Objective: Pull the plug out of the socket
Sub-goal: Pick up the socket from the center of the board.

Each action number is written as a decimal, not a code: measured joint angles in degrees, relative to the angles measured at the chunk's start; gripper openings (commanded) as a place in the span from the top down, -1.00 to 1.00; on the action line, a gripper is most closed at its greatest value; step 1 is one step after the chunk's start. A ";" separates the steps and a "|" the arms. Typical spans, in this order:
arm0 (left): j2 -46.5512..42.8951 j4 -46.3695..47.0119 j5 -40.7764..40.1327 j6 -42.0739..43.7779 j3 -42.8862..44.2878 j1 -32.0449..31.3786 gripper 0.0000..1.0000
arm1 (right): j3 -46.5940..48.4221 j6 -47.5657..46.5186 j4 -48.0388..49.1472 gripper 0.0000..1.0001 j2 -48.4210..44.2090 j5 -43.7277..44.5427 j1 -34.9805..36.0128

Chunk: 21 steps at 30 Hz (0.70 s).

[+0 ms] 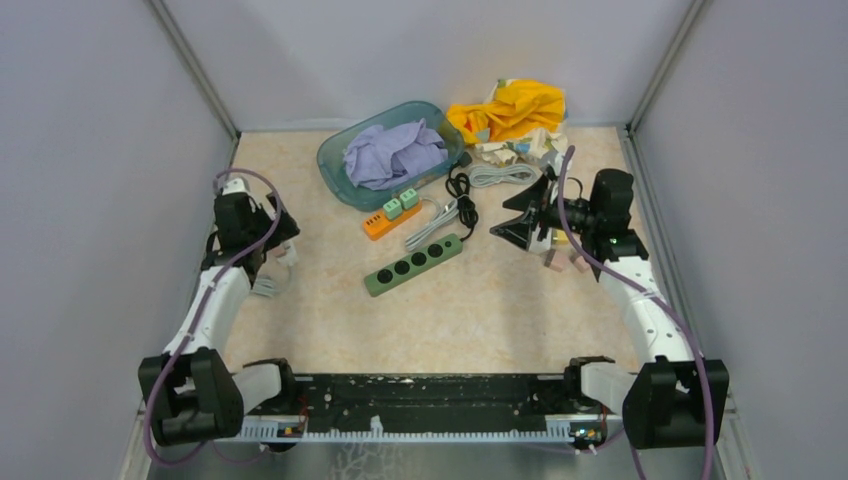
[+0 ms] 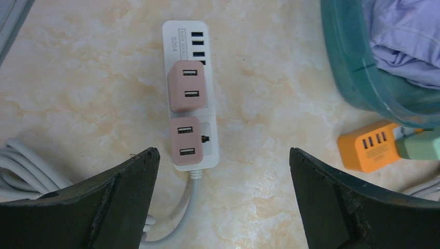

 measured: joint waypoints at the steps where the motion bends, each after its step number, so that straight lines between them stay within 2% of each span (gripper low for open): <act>1: 0.35 -0.04 -0.68 0.31 -0.22 0.02 -1.00 | -0.02 -0.02 0.02 -0.54 0.00 0.07 0.00; 15: 6.97 -1.79 -7.48 0.83 0.24 0.11 -1.00 | -0.04 -0.11 0.15 -0.54 0.52 0.37 1.09; 21: 11.78 -3.65 -9.20 0.15 3.50 0.11 -1.00 | -0.04 -0.24 0.09 -0.54 0.90 0.44 1.57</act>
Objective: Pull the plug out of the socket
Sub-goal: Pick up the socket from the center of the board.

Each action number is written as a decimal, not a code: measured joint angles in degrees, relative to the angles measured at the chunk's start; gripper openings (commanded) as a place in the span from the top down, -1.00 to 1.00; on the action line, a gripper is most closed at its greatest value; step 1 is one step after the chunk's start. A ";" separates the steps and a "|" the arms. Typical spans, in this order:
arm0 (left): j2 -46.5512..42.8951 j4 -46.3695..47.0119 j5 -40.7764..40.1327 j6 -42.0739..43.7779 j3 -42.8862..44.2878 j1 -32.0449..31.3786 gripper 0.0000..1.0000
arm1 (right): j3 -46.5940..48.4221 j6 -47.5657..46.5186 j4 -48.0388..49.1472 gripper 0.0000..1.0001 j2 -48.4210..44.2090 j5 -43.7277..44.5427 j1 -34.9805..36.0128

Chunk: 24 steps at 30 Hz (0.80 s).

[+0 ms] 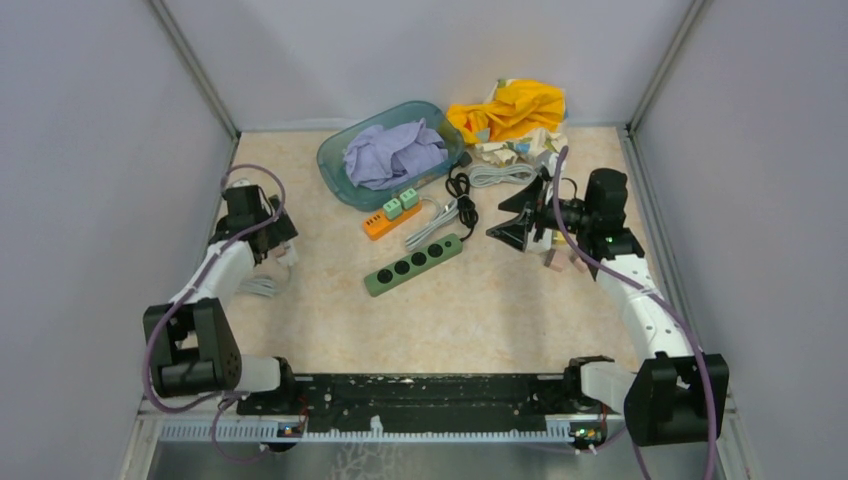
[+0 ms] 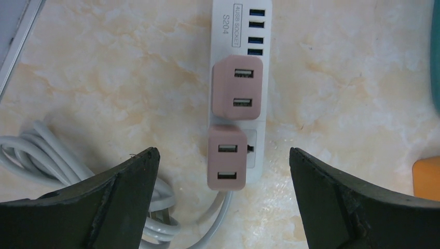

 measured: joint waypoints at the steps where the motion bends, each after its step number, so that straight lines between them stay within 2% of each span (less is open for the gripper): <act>1: 1.27 -0.42 -0.07 -0.13 1.14 0.00 -1.00 | 0.00 -0.04 -0.02 -0.54 0.02 0.04 0.07; 4: 5.09 -0.63 1.36 -0.13 3.85 0.00 -0.92 | 0.00 -0.20 -0.02 -0.54 0.02 0.15 0.42; 7: 10.27 -1.73 3.63 -0.11 6.80 0.00 -0.54 | 0.00 -0.33 -0.02 -0.54 0.13 0.17 0.70; 11: 16.59 -3.91 4.35 -0.11 9.81 0.00 -0.35 | 0.00 -0.42 -0.13 -0.54 0.35 0.35 0.90; 16: 18.75 -5.60 4.33 -0.02 10.21 0.00 -0.05 | 0.00 -0.87 -0.22 -0.54 0.35 0.37 1.18; 24: 19.26 -6.14 4.57 -0.04 10.88 0.00 0.76 | 0.00 -1.40 -0.81 -0.54 0.35 0.63 1.40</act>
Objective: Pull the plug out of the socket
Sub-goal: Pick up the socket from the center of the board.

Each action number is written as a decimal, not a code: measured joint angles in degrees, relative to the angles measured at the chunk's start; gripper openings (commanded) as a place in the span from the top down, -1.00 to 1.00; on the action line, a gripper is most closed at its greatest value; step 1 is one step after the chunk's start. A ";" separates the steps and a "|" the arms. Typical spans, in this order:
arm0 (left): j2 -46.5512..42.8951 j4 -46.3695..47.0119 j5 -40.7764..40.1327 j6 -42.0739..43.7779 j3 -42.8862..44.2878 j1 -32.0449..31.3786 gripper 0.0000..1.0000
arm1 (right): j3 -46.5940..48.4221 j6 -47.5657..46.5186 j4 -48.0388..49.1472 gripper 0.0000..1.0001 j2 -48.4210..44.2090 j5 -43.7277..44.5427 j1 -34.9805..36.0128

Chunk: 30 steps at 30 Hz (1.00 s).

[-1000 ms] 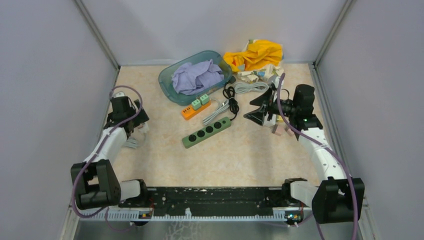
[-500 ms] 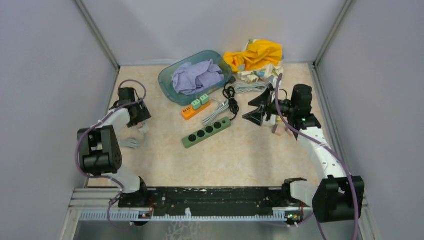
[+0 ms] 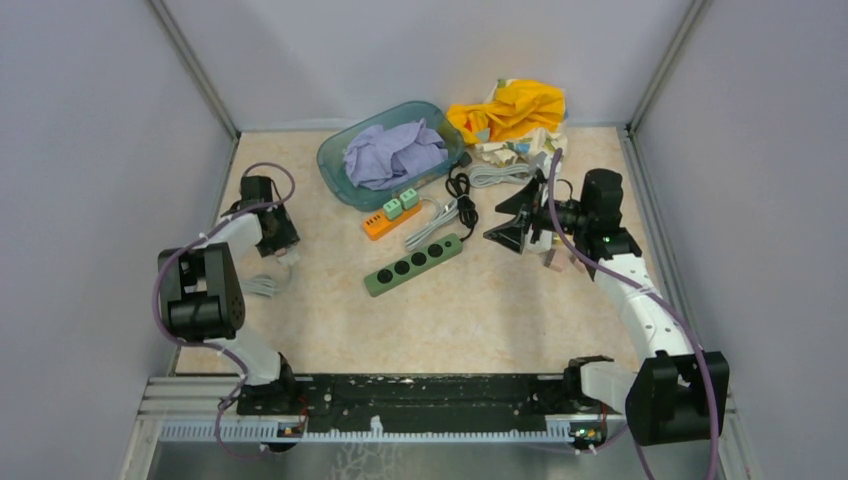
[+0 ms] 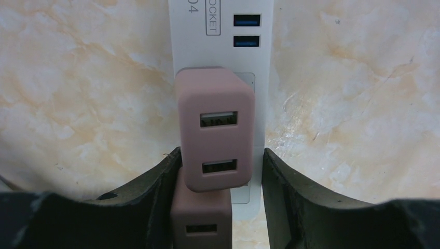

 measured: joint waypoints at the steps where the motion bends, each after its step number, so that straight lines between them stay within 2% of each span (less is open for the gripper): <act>1: -0.04 0.00 0.00 0.11 0.02 0.00 0.80 | 0.00 -0.02 -0.11 -0.54 0.00 0.07 0.02; 6: -2.01 -0.37 0.96 1.49 -0.37 0.00 1.00 | 0.00 -0.59 -0.63 -0.54 0.00 0.20 0.02; 13: -15.63 0.39 6.64 5.84 -5.70 -0.02 1.00 | 0.00 -1.27 -0.74 -0.54 0.00 0.59 0.02; 22: -30.73 2.58 21.07 6.95 -15.28 -0.44 0.99 | 0.00 -2.56 -2.14 -0.54 0.00 1.20 0.02; 30: -44.04 5.75 30.45 4.96 -21.57 -5.97 0.99 | 0.00 -3.82 -2.95 -0.54 0.04 1.95 0.04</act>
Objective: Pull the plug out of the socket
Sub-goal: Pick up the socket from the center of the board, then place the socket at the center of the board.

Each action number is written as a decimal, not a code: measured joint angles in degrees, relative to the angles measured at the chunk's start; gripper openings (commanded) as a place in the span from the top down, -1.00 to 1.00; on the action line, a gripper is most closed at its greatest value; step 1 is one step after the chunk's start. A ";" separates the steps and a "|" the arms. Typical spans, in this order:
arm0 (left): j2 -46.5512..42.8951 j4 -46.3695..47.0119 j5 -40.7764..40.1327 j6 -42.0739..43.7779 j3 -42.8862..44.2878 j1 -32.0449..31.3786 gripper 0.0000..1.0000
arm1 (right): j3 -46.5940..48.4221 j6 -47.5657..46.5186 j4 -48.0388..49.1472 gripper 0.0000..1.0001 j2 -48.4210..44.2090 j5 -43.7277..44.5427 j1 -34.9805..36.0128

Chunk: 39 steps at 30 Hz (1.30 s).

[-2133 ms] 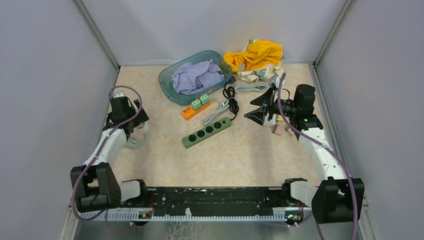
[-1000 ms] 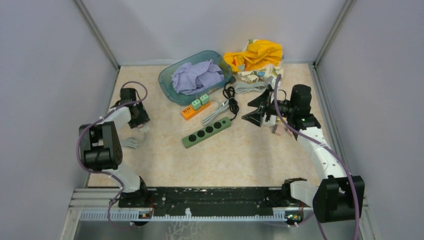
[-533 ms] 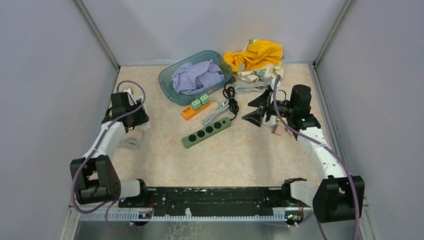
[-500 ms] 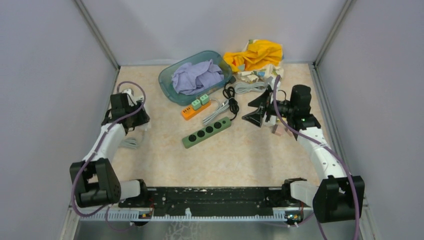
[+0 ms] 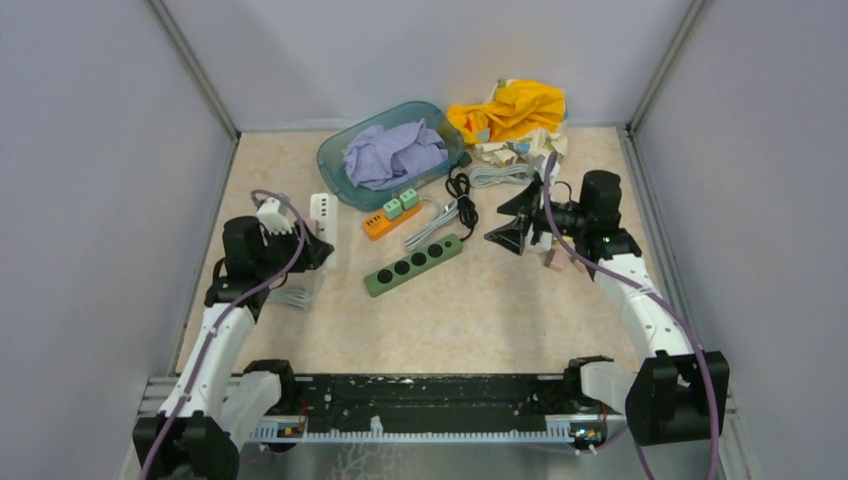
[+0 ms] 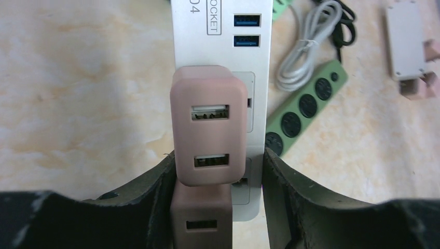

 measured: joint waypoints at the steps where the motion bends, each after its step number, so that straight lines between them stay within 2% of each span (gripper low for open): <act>1: -1.36 0.52 0.63 -0.17 -0.63 -1.03 0.99 | 0.00 -0.17 -0.09 -0.55 0.02 0.09 0.00; 12: -7.50 4.79 4.70 -2.34 -5.97 -13.51 0.99 | 0.00 -2.40 -1.95 -0.55 1.49 1.49 0.00; 22: -10.05 13.05 12.96 -3.56 -8.85 -19.08 0.99 | 0.00 -3.91 -3.54 -0.55 2.12 2.21 0.00; 29: -7.17 18.40 14.03 -4.28 -9.60 -26.99 0.99 | 0.00 -4.33 -3.80 -0.55 2.12 2.49 -0.09; 39: 2.75 26.27 10.32 -1.75 -10.67 -42.77 0.99 | 0.00 -4.70 -4.17 -0.56 2.12 2.71 -0.66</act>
